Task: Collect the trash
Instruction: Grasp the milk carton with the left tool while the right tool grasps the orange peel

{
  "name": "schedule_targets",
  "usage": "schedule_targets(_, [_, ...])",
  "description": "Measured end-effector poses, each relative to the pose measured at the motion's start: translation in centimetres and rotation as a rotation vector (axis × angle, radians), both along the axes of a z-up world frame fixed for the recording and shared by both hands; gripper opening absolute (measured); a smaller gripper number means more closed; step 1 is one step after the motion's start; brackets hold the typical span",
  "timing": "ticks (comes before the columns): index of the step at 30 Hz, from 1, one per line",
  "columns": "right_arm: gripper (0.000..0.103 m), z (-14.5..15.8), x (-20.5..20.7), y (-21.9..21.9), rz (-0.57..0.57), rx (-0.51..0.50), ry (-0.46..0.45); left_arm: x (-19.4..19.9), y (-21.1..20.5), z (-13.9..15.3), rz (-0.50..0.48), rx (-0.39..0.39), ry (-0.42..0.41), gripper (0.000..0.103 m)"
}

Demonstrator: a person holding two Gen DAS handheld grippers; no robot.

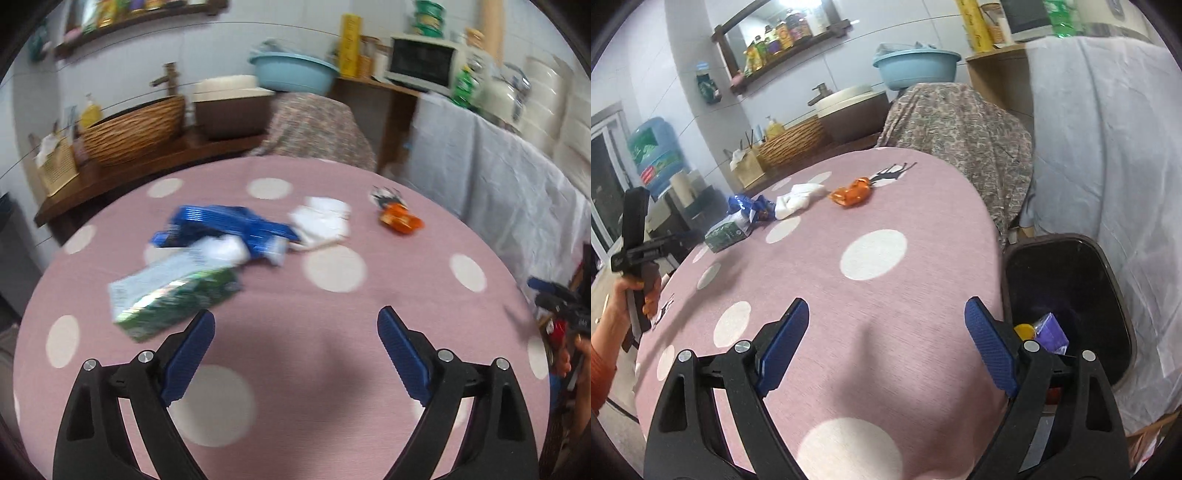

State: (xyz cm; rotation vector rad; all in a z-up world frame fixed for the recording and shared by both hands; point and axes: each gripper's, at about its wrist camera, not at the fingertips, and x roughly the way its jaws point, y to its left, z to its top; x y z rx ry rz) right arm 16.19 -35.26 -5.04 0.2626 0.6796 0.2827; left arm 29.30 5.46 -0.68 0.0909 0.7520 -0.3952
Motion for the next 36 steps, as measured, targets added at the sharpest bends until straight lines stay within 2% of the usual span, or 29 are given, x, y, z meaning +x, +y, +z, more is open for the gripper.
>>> schedule_targets(4, [0.086, 0.7, 0.5, 2.2, 0.04, -0.02, -0.003, 1.9, 2.9, 0.7, 0.053, -0.016, -0.015, 0.089])
schedule_targets(7, [0.086, 1.2, 0.9, 3.8, 0.069, -0.042, -0.006, 3.0, 3.3, 0.8, -0.016, 0.034, -0.022, 0.089])
schedule_targets(14, [0.086, 1.4, 0.9, 5.1, 0.095, -0.063, 0.003, 6.6, 2.8, -1.5, -0.206, 0.322, 0.054, 0.089])
schedule_targets(19, [0.086, 1.5, 1.5, 6.2, 0.11, -0.088, 0.013, 8.3, 2.0, -3.2, -0.265, 0.441, 0.11, 0.088])
schedule_targets(24, [0.086, 1.8, 1.9, 7.0, 0.123, -0.099, 0.011, 9.3, 1.6, -4.1, -0.276, 0.513, 0.13, 0.076])
schedule_targets(29, [0.086, 1.7, 2.1, 7.7, 0.138, -0.106, 0.014, 9.4, 1.4, -4.4, -0.289, 0.562, 0.131, 0.072])
schedule_targets(33, [0.086, 1.7, 2.7, 8.4, 0.155, -0.107, 0.015, 9.3, 0.7, -4.9, -0.311, 0.626, 0.128, 0.059])
schedule_targets(36, [0.086, 2.2, 3.4, 9.2, 0.182, -0.109, 0.011, 8.9, 0.3, -4.9, -0.309, 0.637, 0.121, 0.057])
